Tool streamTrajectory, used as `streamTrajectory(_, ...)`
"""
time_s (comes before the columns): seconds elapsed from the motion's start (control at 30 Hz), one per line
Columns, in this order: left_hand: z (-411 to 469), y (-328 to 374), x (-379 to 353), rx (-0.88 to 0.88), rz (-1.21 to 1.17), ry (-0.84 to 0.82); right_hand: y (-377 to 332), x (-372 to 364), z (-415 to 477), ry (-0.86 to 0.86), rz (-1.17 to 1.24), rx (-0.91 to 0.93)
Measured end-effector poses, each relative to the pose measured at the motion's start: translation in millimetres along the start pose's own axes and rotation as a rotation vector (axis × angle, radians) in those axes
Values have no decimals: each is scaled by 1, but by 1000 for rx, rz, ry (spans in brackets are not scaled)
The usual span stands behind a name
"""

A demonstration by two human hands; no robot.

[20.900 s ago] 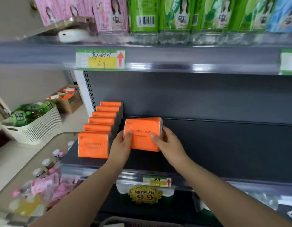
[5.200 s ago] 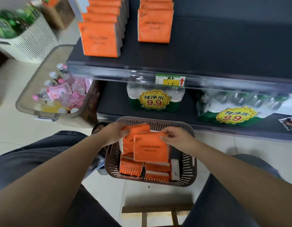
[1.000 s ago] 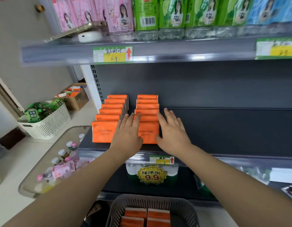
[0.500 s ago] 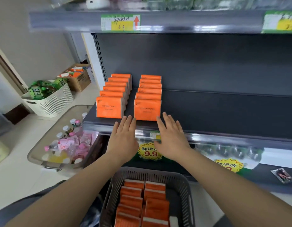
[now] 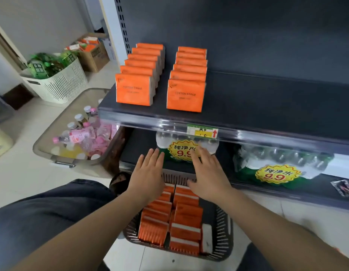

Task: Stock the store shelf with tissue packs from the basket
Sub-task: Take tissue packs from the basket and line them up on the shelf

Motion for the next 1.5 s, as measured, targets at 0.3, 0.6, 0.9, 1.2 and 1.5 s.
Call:
streamTrajectory(0.3, -29, -15, -69, 27, -14, -212, 11, -72, -34, -208, 21, -64)
streamTrajectory(0.6, -46, -28, -119, -18, -11, -407, 20, -130, -61, -279, 42, -126)
streamTrajectory(0.9, -64, -40, -160, -55, 53, -566, 32, -175, -74, -413, 86, -132)
streamTrajectory(1.2, -61, -47, -196, -68, 76, -682, 46, -218, -80, -579, 101, -146)
streamTrajectory(1.5, -54, -49, -212, -163, 139, -655, 52, -234, -73, -627, 54, -104)
Point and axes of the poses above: each hand's wrist, its own z-axis towards the middle knuckle, its own x-axis out of the back of the hand, y = z × x, the point moved 1 cm from there along z, towards the middle knuckle, and after that the axes turned 9 degrees about y, right-handed, at the moved point
